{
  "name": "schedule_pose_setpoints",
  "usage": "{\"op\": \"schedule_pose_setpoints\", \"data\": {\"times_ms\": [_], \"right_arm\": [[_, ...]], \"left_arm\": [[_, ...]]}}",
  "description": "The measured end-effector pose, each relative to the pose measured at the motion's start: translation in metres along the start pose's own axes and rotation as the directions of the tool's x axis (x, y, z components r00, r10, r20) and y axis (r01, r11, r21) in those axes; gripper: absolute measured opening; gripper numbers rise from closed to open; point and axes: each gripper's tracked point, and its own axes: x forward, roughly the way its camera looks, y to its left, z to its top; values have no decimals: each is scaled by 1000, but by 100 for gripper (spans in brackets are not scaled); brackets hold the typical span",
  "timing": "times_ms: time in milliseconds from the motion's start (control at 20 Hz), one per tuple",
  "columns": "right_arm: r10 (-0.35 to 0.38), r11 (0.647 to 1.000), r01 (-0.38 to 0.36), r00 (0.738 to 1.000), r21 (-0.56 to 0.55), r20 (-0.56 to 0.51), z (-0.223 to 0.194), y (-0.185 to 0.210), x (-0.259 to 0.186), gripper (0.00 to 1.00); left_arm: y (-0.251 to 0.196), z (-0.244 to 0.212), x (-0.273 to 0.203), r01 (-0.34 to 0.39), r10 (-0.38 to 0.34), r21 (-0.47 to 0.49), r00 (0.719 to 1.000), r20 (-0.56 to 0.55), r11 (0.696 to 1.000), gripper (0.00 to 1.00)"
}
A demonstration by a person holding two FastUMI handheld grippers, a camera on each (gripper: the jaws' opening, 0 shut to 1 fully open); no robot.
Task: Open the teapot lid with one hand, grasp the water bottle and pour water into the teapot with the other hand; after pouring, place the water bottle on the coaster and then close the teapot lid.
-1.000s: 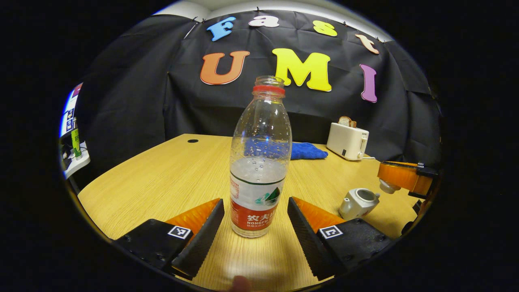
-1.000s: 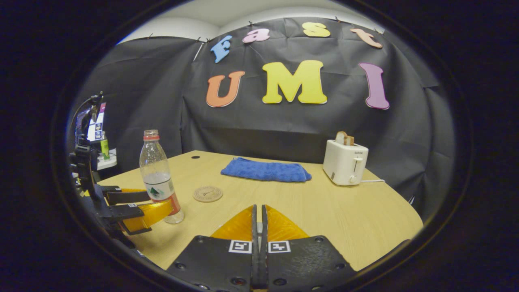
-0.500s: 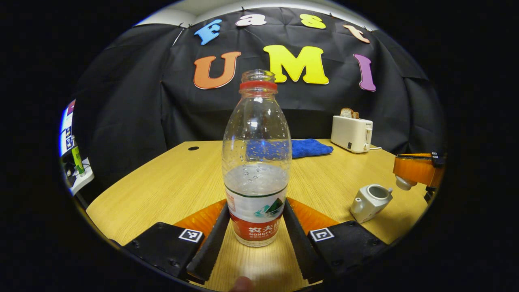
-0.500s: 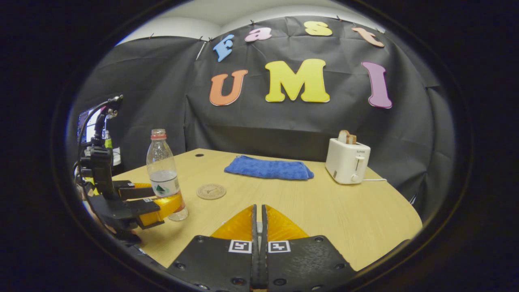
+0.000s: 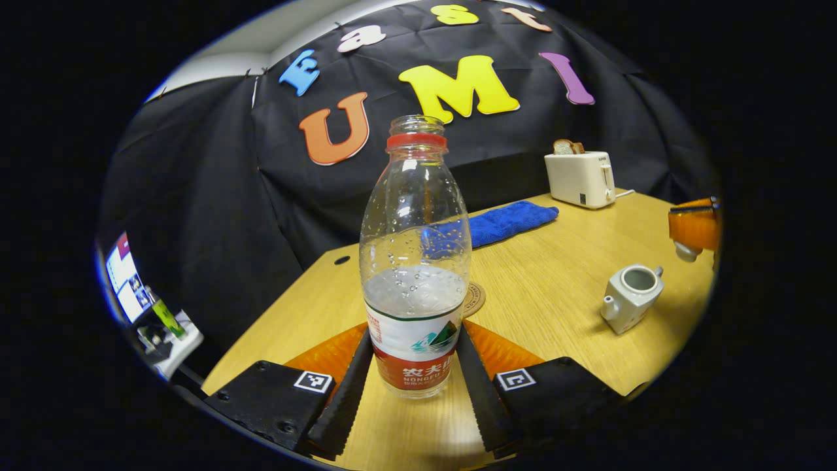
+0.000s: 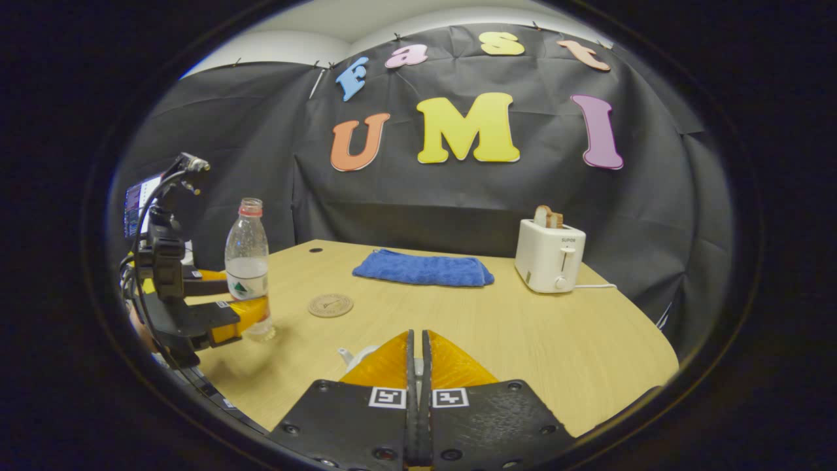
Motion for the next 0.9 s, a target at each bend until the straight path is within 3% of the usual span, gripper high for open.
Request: {"op": "schedule_pose_setpoints", "data": {"times_ms": [150,250,400,650,900], "right_arm": [[-1,1000,0,1000,-1,-5,-3,-11,-5,0],[-1,1000,1,1000,0,-6,-5,-20,-8,0],[-3,1000,3,1000,-7,-10,-10,-32,-15,0],[-12,1000,11,1000,-10,-17,-15,-52,-22,0],[-20,1000,20,1000,5,-15,-19,-63,-28,0]], "left_arm": [[12,6,-7,-47,44,179,999,16,983,75],[9,12,-12,-44,37,269,999,29,962,75],[8,17,-17,-64,51,423,998,42,904,75],[1,19,-16,-96,67,643,995,69,760,74],[-4,28,-13,-148,82,809,989,123,569,75]]}}
